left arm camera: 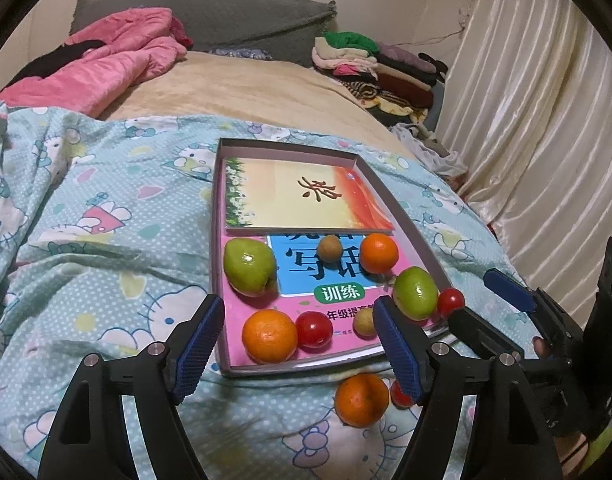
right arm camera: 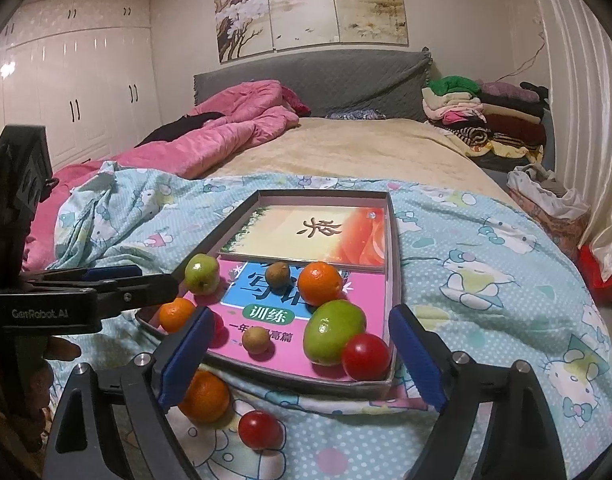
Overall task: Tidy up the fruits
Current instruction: 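Withdraw both open grippers toward the orange and tomato on the bedspread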
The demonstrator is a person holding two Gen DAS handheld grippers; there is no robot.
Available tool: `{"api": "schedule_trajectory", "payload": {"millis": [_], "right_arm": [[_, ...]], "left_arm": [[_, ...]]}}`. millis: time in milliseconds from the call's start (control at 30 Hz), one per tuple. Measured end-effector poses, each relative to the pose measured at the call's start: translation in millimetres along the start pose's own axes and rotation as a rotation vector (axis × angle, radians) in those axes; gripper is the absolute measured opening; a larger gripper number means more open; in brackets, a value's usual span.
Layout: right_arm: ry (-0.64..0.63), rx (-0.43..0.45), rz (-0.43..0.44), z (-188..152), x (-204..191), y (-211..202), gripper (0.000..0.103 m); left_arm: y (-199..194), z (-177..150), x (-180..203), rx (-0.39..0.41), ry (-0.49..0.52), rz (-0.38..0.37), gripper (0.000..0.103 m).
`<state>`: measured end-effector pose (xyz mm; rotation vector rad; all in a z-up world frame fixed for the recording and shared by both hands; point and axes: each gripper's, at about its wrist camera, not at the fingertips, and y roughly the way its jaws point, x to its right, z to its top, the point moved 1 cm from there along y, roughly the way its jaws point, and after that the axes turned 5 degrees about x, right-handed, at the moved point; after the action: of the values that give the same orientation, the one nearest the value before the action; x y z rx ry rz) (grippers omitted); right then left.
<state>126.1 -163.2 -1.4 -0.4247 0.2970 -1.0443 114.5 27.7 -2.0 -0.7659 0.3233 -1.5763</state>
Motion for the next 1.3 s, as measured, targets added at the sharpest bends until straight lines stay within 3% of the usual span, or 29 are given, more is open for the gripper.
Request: {"api": "schedule_trajectory", "payload": {"millis": [400, 633, 1300], "right_arm": [[0.053, -0.007, -0.003, 1, 10, -18, 0.089], [0.069, -0.056, -0.006, -6, 11, -23, 0.090], [-0.002, -0.164, -0.010, -26, -19, -25, 0.090]], "left_arm": [[-12, -7, -3, -0.010, -0.025, 0.006, 0.078], [-15, -13, 1, -0.034, -0.018, 0.021, 0.078], [-19, -28, 19, -0.099, 0.030, 0.001, 0.078]]}}
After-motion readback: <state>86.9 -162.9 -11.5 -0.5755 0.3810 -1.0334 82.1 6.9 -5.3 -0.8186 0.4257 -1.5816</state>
